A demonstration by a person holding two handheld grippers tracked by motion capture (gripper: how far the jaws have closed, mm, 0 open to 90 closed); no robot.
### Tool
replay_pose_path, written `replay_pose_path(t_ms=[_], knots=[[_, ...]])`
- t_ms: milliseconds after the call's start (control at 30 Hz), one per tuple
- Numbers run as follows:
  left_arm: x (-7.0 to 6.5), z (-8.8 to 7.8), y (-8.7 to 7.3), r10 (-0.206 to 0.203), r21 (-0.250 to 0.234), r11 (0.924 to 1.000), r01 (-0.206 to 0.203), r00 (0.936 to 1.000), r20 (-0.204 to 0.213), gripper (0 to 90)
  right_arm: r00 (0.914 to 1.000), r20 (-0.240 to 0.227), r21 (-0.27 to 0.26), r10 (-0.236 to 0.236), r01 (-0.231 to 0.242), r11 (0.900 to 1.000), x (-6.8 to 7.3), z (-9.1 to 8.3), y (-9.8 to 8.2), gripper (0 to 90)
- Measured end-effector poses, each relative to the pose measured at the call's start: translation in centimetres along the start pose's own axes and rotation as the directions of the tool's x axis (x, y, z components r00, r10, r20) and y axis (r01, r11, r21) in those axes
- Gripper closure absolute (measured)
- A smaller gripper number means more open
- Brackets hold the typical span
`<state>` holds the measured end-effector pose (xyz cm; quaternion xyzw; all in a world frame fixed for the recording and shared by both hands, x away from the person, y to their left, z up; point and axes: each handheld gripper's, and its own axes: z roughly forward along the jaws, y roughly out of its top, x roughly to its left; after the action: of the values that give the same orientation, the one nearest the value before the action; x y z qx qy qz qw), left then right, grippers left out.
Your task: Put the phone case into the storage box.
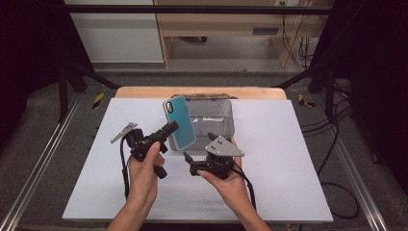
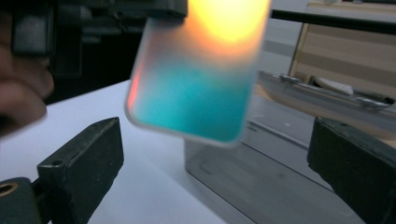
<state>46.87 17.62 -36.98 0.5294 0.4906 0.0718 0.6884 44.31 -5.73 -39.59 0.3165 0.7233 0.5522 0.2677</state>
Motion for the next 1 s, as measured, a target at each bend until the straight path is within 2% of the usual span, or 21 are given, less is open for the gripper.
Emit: replay_pose_path(t_ms=[100,133,167,200,233,267,300,333,367,400,433,467,500,533,600,733,767,833,933,967,1000], knots=[[-0.3,0.3,1.5,0.056,0.028,0.9981,-0.055,0.9979,-0.033,80.8,0.9995,0.026,-0.004,-0.016,0.016,1.000,-1.5,-1.3,-0.2,4.4],[-0.5,0.5,2.0,0.076,0.040,0.9964,-0.074,0.9961,-0.044,80.8,0.9993,0.032,-0.003,-0.020,0.020,1.000,-2.0,-1.7,-0.3,5.0],[-0.6,0.7,2.5,0.103,0.057,0.9934,-0.100,0.9932,-0.054,80.8,0.9992,0.036,0.006,-0.015,0.015,1.000,-3.3,-2.8,-0.6,6.5],[-0.9,0.9,3.0,0.119,0.066,0.9912,-0.115,0.9908,-0.063,80.8,0.9992,0.036,0.006,-0.015,0.015,1.000,-3.3,-2.8,-0.6,6.5],[-1.1,1.2,3.4,0.136,0.078,0.9884,-0.131,0.9882,-0.070,80.8,0.9994,0.034,-0.002,-0.001,0.001,1.000,-4.6,-4.1,-1.3,6.3],[-1.2,1.5,3.8,0.153,0.094,0.9848,-0.146,0.9852,-0.077,80.8,0.9994,0.034,-0.002,-0.001,0.001,1.000,-4.6,-4.1,-1.3,6.3],[-1.4,1.9,4.2,0.169,0.111,0.9811,-0.159,0.9819,-0.085,80.8,0.9993,0.038,0.004,-0.003,0.003,1.000,-5.3,-4.8,-1.7,6.3],[-1.6,2.2,4.6,0.183,0.129,0.9768,-0.171,0.9785,-0.094,80.8,0.9985,0.054,0.010,-0.006,0.005,1.000,-6.6,-6.2,-2.6,6.3],[-1.8,2.7,4.8,0.193,0.143,0.9735,-0.178,0.9758,-0.102,80.8,0.9985,0.054,0.010,-0.006,0.005,1.000,-6.6,-6.2,-2.6,6.3],[-2.0,3.1,5.0,0.209,0.162,0.9682,-0.190,0.9720,-0.107,80.8,0.9973,0.071,0.010,0.019,-0.020,1.000,-7.7,-7.5,-3.4,7.7],[-2.2,3.5,5.2,0.231,0.181,0.9611,-0.208,0.9660,-0.116,80.8,0.9973,0.071,0.010,0.019,-0.020,1.000,-7.7,-7.5,-3.4,7.7],[-2.4,3.9,5.4,0.249,0.198,0.9547,-0.222,0.9607,-0.123,80.8,0.9953,0.091,0.020,0.033,-0.035,0.999,-8.6,-8.7,-4.1,8.1],[-2.6,4.2,5.6,0.260,0.214,0.9495,-0.230,0.9573,-0.127,80.8,0.9953,0.091,0.020,0.033,-0.035,0.999,-8.6,-8.7,-4.1,8.1],[-2.8,4.6,5.7,0.271,0.231,0.9435,-0.237,0.9539,-0.129,80.8,0.9937,0.107,0.032,0.034,-0.038,0.999,-9.3,-9.9,-4.7,8.3],[-3.2,5.2,6.1,0.292,0.260,0.9327,-0.250,0.9463,-0.138,80.8,0.9931,0.113,0.033,0.031,-0.035,0.999,-9.6,-10.4,-4.9,8.0],[-3.5,6.4,6.9,0.300,0.293,0.9248,-0.243,0.9386,-0.170,80.8,0.9880,0.151,0.001,0.029,-0.030,1.000,-11.0,-12.3,-6.7,7.5],[-3.5,6.7,7.0,0.302,0.300,0.9234,-0.239,0.9358,-0.182,80.8,0.9880,0.151,0.001,0.029,-0.030,1.000,-11.0,-12.3,-6.7,7.5],[-3.5,7.2,7.3,0.309,0.318,0.9183,-0.236,0.9284,-0.206,80.8,0.9862,0.161,-0.014,0.041,-0.039,0.999,-11.4,-12.7,-7.1,7.1],[-3.4,8.0,7.7,0.337,0.355,0.9032,-0.242,0.9115,-0.236,80.8,0.9823,0.186,-0.039,0.016,-0.009,0.999,-11.8,-13.2,-7.3,6.6],[-3.4,8.3,7.9,0.340,0.365,0.8998,-0.239,0.9077,-0.245,80.8,0.9806,0.196,-0.043,0.014,-0.006,0.999,-12.0,-13.4,-7.4,6.6],[-3.3,8.6,8.0,0.336,0.368,0.9011,-0.230,0.9064,-0.256,80.8,0.9784,0.206,-0.048,0.017,-0.008,0.999,-12.2,-13.6,-7.5,6.8]])
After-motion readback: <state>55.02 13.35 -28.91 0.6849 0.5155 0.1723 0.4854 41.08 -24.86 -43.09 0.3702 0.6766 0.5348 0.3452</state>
